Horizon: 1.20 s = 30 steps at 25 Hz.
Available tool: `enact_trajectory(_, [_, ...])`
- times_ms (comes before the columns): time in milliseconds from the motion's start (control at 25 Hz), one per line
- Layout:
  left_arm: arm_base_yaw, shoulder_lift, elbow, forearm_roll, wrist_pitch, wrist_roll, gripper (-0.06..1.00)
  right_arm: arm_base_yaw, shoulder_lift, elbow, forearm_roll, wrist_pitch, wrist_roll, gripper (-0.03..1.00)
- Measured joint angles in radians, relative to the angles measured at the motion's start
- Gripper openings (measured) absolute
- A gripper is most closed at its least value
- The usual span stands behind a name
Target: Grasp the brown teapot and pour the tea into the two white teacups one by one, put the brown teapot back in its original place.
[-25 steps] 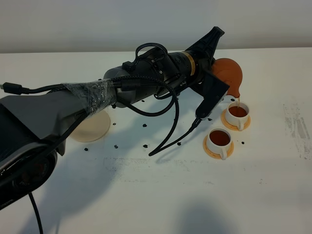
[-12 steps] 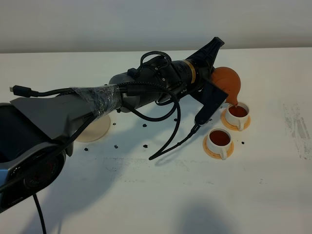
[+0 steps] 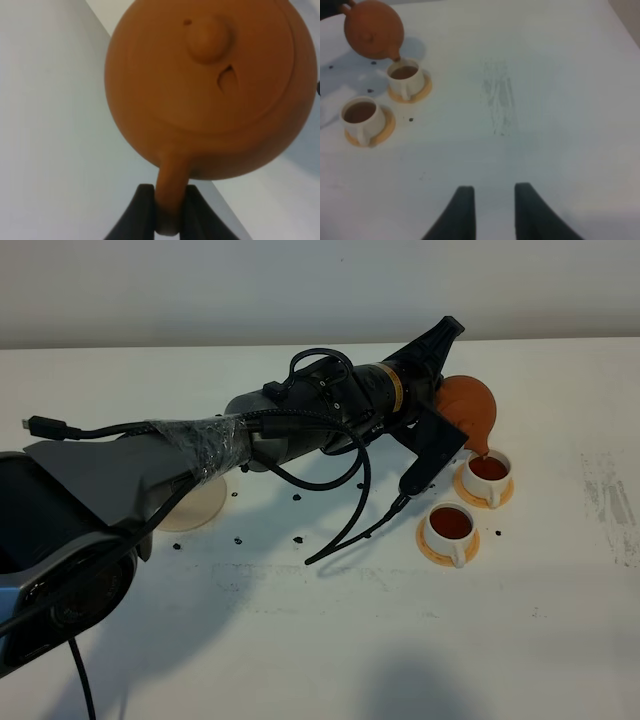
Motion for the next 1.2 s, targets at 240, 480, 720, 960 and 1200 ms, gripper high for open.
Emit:
enact_trajectory(240, [0.0, 0.0, 0.0, 0.038, -0.011, 0.0, 0.09, 0.0, 0.0, 0.0, 0.0, 0.0, 0.0, 0.22])
enact_trajectory(480, [0.0, 0.0, 0.0, 0.047, -0.018, 0.0, 0.09, 0.0, 0.0, 0.0, 0.0, 0.0, 0.0, 0.22])
enact_trajectory(720, [0.0, 0.0, 0.0, 0.049, -0.038, 0.0, 0.09, 0.0, 0.0, 0.0, 0.0, 0.0, 0.0, 0.22])
enact_trajectory(960, [0.005, 0.0, 0.0, 0.049, -0.048, 0.0, 0.09, 0.0, 0.0, 0.0, 0.0, 0.0, 0.0, 0.22])
enact_trajectory(1200, [0.013, 0.0, 0.0, 0.049, -0.057, 0.0, 0.09, 0.0, 0.0, 0.0, 0.0, 0.0, 0.0, 0.22])
